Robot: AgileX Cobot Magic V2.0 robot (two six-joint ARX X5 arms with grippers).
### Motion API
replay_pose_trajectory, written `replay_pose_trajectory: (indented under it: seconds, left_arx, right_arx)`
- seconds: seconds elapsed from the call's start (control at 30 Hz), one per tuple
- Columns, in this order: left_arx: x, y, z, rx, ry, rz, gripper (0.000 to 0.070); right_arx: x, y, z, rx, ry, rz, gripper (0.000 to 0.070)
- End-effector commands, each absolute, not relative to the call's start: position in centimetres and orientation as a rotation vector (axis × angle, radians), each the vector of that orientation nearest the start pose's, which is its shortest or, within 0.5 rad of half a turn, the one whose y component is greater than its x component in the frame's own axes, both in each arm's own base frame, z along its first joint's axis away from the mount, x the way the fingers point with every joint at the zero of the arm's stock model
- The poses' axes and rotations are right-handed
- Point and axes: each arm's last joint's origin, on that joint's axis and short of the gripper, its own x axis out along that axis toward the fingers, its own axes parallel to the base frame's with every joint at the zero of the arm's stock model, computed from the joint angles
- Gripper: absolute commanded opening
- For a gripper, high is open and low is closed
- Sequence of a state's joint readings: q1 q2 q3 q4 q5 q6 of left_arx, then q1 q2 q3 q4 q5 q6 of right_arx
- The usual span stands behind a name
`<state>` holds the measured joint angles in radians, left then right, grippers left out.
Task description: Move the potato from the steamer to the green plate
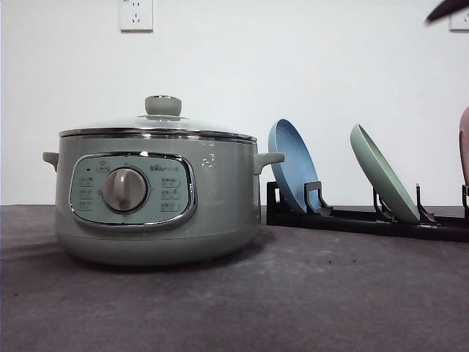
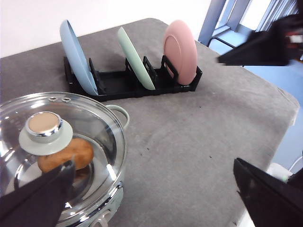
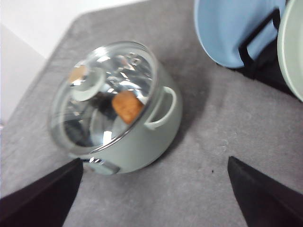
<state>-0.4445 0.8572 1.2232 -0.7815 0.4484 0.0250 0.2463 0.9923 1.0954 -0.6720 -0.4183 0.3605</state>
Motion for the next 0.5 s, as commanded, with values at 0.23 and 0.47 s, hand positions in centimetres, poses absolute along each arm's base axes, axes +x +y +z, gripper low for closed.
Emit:
replay_pose_trajectory:
  seconds: [0.23,0.47]
  left_arx:
    - [12.7,-7.7,41.1,0.032,0.423,-0.908,0.0700]
    - [12.7,-7.7,41.0,0.032,0.436,-0.907,0.0700]
  right_arx:
    - [26.2,5.9,34.5,0.425,0.735,0.452,0.0617]
    - [32.6,4.9,34.4,0.431,0.751,0.389,0.0617]
